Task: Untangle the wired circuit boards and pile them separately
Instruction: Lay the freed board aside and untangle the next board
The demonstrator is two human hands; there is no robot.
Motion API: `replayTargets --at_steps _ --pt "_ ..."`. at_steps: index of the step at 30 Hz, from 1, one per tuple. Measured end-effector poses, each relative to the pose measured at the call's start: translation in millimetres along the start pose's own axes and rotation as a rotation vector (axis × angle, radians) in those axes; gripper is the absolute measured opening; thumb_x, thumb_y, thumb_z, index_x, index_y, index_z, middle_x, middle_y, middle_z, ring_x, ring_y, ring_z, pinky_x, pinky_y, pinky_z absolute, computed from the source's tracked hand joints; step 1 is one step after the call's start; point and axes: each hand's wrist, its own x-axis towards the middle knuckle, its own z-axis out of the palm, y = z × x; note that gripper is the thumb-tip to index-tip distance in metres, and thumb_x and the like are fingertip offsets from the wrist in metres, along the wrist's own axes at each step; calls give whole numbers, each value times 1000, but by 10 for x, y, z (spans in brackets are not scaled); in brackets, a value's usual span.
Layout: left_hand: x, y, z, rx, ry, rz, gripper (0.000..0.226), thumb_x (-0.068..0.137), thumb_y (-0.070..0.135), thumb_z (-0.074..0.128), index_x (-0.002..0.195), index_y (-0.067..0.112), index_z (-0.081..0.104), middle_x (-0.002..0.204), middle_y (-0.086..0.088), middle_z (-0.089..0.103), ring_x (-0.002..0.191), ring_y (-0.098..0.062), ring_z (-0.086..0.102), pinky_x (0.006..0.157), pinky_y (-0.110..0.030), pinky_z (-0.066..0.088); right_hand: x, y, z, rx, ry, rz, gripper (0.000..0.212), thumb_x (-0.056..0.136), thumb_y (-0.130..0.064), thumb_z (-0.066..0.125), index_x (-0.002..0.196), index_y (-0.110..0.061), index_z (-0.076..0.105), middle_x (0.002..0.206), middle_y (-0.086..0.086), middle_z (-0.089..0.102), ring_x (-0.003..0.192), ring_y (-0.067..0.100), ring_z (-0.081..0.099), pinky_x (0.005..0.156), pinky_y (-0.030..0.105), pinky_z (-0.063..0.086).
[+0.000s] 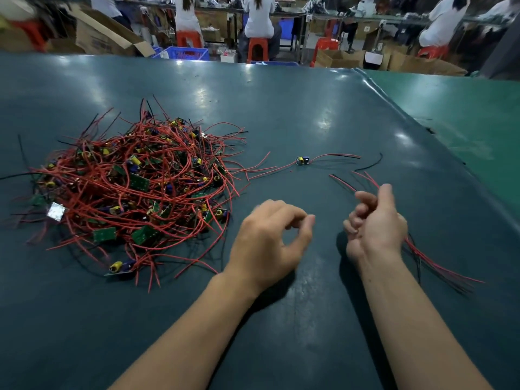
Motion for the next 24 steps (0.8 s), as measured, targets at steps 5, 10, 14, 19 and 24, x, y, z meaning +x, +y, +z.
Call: replayTargets --at_steps 5,10,14,19,24 --pt "393 -278 -281 430 -54 -328 20 93 23 59 99 6 69 100 -14 65 96 -33 58 88 -39 43 -33 116 45 -192 -68 -148 58 99 -41 53 47 -15 52 35 -5 31 31 8 22 38 14 18" --pt "1033 -779 -436 659 -243 -642 39 96 36 56 108 -1 61 114 -26 60 106 -44 57 88 -45 48 -65 189 33 -322 -182 -227 60 98 -45 54 45 -16 54 36 -3 34 33 8 25 36 17 22" --pt "1046 -1063 -403 644 -333 -773 37 95 36 61 108 2 58 118 -24 59 109 -45 57 89 -48 48 -57 171 1 -314 -217 -205 63 98 -45 54 42 -17 56 39 -3 38 33 8 28 36 17 23" --pt "1066 -1130 -394 522 -144 -965 26 87 22 67 111 13 68 115 -13 67 104 -34 63 87 -38 52 -61 161 -14 -307 -222 -202 62 98 -45 54 43 -16 57 39 -3 39 33 8 28 35 16 23" --pt "1253 -803 -675 252 344 -811 22 83 23 74 104 23 69 102 5 71 94 -15 66 82 -24 48 -57 167 -14 -309 -212 -199 59 98 -44 54 46 -17 57 40 -3 41 34 8 30 36 17 25"
